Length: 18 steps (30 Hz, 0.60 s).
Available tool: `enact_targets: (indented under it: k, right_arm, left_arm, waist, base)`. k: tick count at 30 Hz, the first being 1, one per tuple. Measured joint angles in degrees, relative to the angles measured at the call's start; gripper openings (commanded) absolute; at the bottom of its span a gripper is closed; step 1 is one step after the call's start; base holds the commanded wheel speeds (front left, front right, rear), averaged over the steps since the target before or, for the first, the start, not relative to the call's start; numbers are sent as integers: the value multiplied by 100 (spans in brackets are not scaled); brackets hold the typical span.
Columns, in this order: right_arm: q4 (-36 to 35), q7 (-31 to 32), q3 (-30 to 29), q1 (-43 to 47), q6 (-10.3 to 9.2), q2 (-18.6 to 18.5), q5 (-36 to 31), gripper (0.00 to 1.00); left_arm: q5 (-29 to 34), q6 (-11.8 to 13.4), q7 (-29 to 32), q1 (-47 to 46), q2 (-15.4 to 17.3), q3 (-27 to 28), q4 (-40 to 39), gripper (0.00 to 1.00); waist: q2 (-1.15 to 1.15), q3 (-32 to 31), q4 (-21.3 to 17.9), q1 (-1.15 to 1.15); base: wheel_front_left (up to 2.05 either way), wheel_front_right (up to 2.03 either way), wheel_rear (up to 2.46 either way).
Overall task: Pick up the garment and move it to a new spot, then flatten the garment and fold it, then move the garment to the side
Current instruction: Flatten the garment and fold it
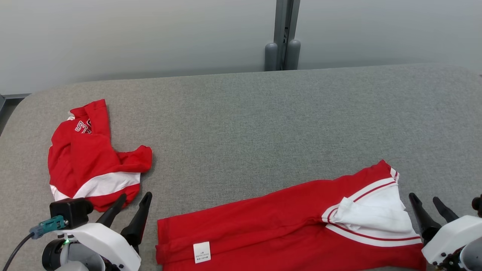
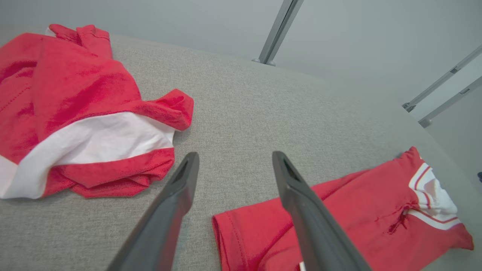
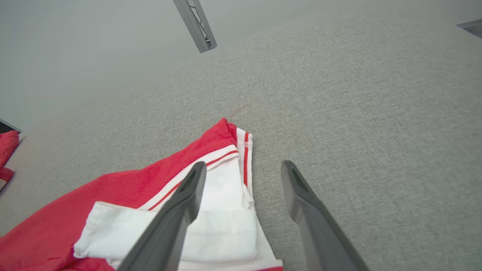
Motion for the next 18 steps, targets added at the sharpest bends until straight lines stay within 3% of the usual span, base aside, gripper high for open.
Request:
enact_targets:
  k: [6, 18]
  right_arm:
    - [831, -514, 213, -199, 1, 66, -25, 100]
    - [2140, -803, 747, -791, 1, 101, 439, 100]
  left_arm:
    - [480, 1, -45, 248, -381, 683, 24, 100]
    - [1881, -171, -46, 631, -918, 1734, -58, 100]
  waist:
    - [0, 6, 103, 0]
    - [0, 34, 245, 0]
  base:
    - [0, 0, 0]
    - [0, 0, 0]
